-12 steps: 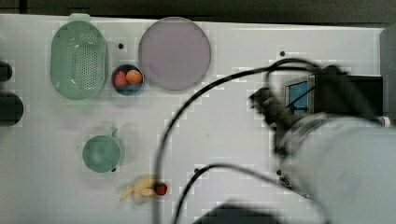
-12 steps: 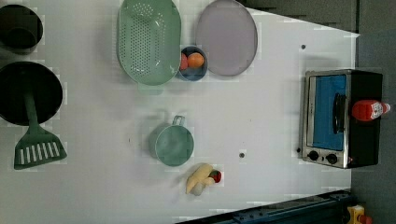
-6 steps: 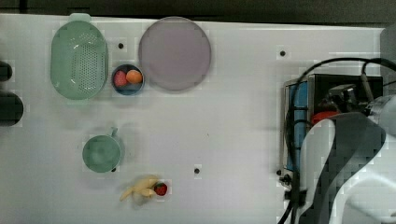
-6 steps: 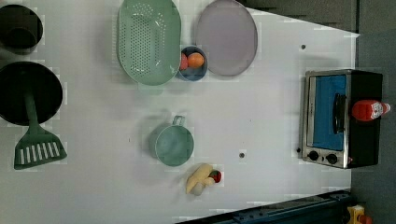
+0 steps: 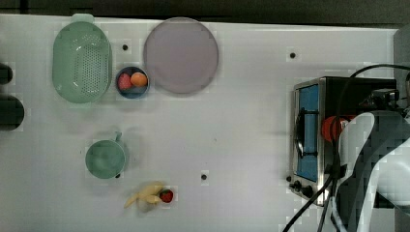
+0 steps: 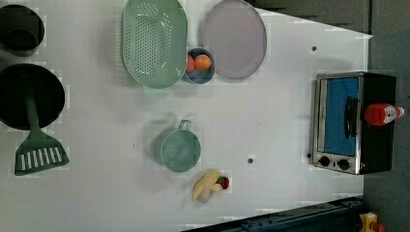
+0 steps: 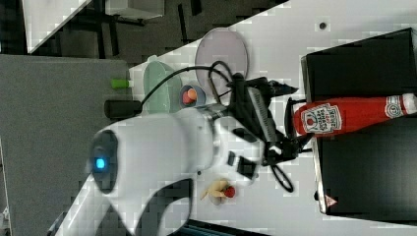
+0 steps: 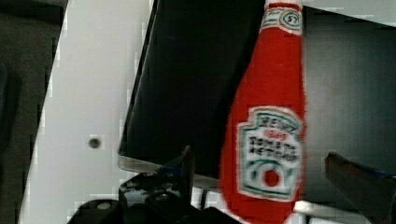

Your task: Pick Ketchup from oven and place it on table.

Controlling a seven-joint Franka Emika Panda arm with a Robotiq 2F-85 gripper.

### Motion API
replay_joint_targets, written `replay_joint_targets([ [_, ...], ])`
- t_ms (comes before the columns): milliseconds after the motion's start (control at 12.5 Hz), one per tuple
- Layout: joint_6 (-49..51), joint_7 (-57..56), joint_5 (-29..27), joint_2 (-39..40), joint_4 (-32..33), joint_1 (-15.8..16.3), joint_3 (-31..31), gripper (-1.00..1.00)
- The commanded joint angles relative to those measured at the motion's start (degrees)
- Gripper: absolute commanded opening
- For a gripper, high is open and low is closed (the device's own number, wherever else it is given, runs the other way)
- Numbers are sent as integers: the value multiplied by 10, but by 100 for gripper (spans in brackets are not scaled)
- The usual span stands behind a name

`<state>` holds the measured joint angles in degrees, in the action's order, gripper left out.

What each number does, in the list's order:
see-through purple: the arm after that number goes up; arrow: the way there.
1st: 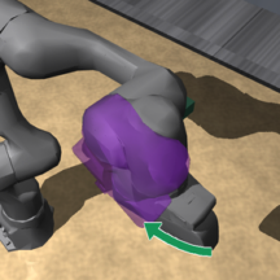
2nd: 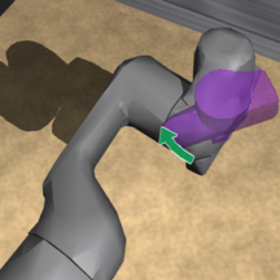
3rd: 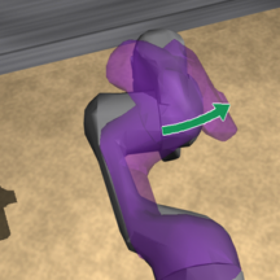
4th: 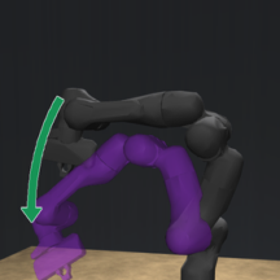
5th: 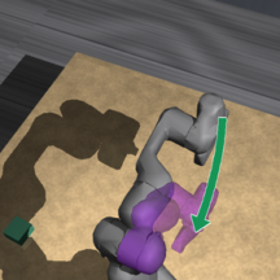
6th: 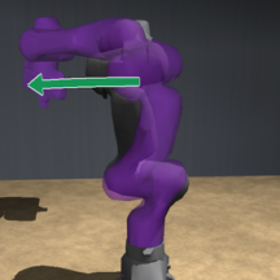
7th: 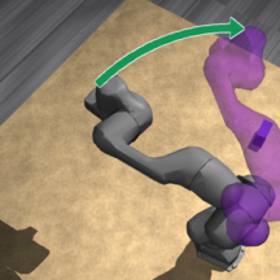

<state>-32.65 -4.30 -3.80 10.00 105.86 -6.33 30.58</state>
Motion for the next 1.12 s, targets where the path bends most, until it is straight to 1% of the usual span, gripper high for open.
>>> replay_joint_targets([
  [80,-3,-10,-52,41,-4,-6,23,100],
  [240,-4,-10,-80,63,-4,-14,24,100],
  [640,-14,-10,-115,95,-2,-18,24,100],
  [720,-14,-10,-115,100,-1,-18,24,92],
  [880,-15,-10,-115,103,1,-18,23,43],
  [960,-14,-10,-115,101,1,-17,23,29],
  [1120,-14,-10,-115,100,0,-18,24,29],
])
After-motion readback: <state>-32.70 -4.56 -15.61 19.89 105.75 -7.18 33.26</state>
